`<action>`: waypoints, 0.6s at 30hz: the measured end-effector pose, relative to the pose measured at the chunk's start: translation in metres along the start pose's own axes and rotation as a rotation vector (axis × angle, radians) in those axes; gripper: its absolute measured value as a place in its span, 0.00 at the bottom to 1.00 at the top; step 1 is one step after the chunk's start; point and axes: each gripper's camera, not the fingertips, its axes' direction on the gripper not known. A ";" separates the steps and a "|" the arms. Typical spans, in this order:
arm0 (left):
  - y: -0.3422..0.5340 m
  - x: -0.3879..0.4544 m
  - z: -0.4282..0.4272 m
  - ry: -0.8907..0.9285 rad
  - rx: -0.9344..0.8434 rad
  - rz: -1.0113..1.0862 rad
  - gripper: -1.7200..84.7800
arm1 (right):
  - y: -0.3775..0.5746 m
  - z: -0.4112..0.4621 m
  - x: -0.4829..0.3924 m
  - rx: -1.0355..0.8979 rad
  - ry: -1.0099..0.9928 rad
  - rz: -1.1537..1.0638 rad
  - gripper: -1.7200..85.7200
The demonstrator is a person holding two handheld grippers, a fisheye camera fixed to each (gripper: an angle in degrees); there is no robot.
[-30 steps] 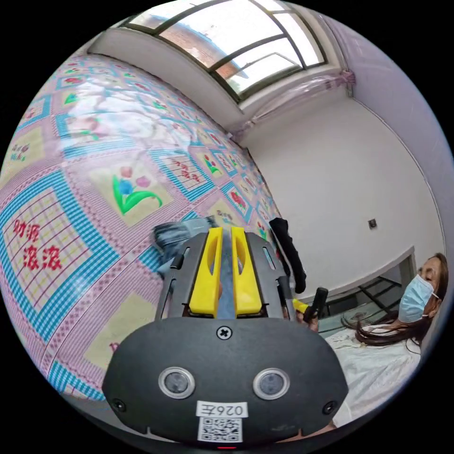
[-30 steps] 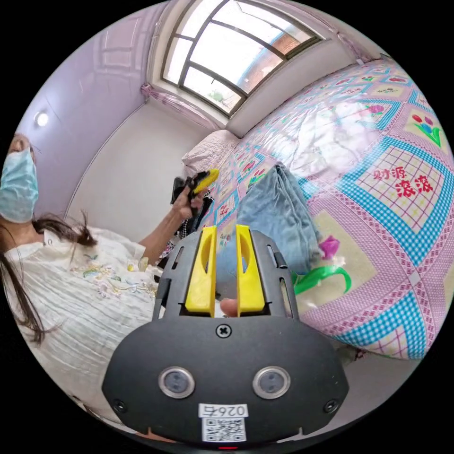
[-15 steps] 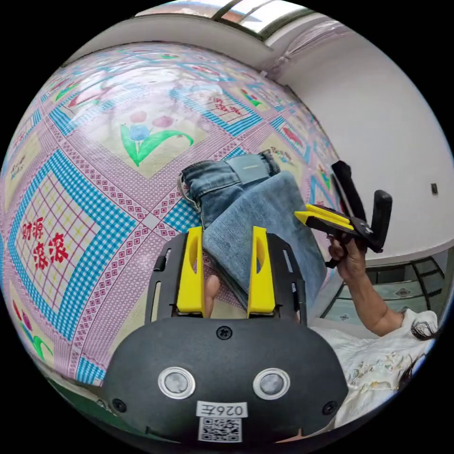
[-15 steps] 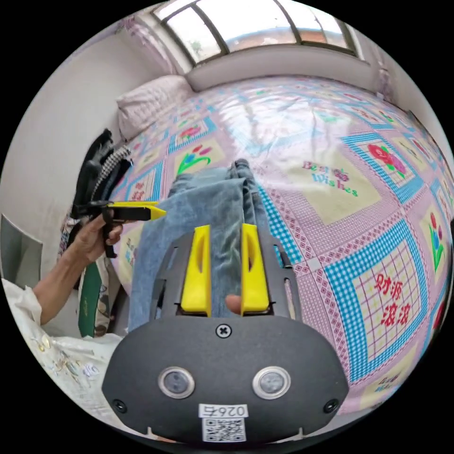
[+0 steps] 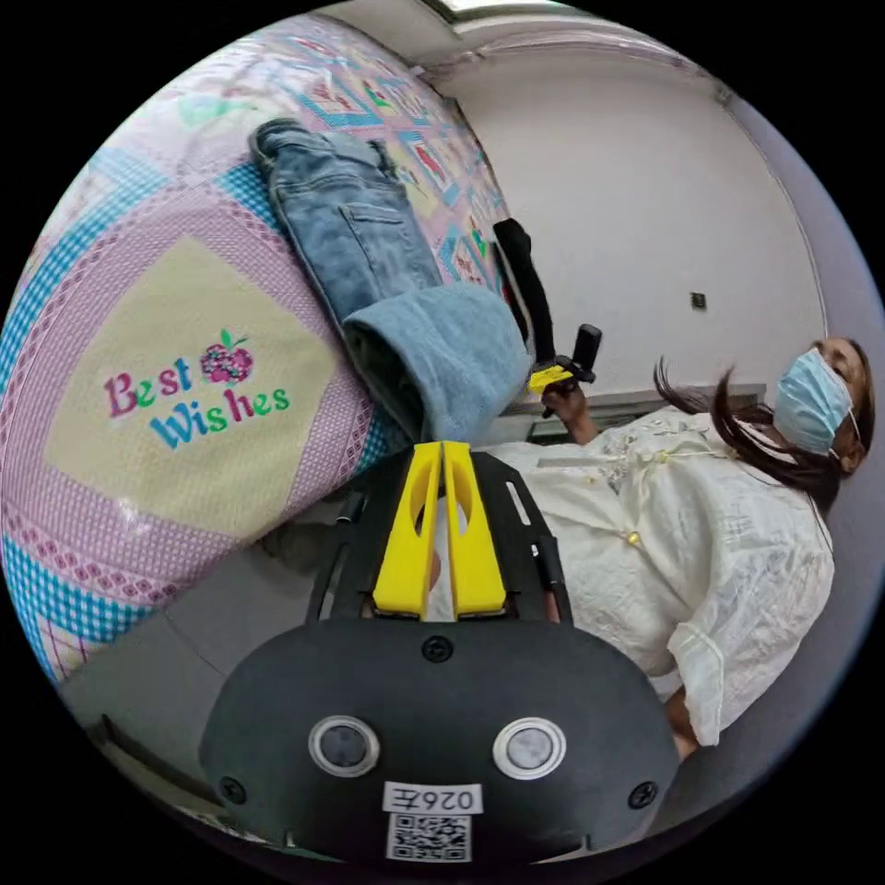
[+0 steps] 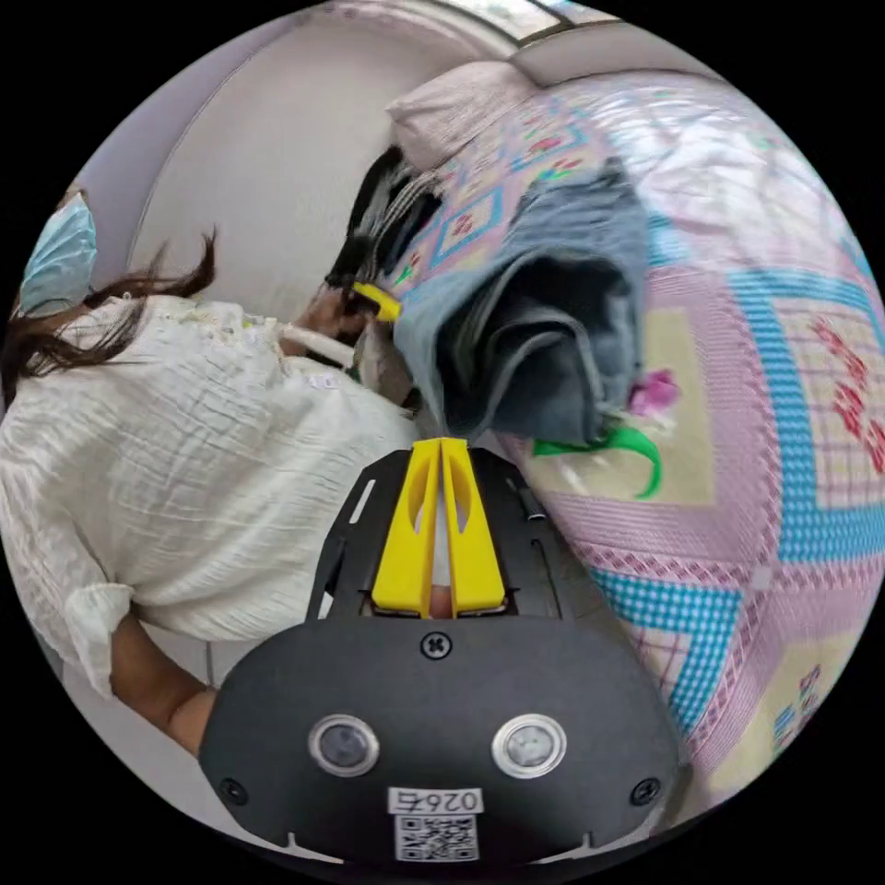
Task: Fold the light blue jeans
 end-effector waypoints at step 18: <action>-0.054 0.022 0.020 -0.239 0.556 0.020 0.12 | -0.211 0.080 0.166 0.149 0.266 0.145 0.06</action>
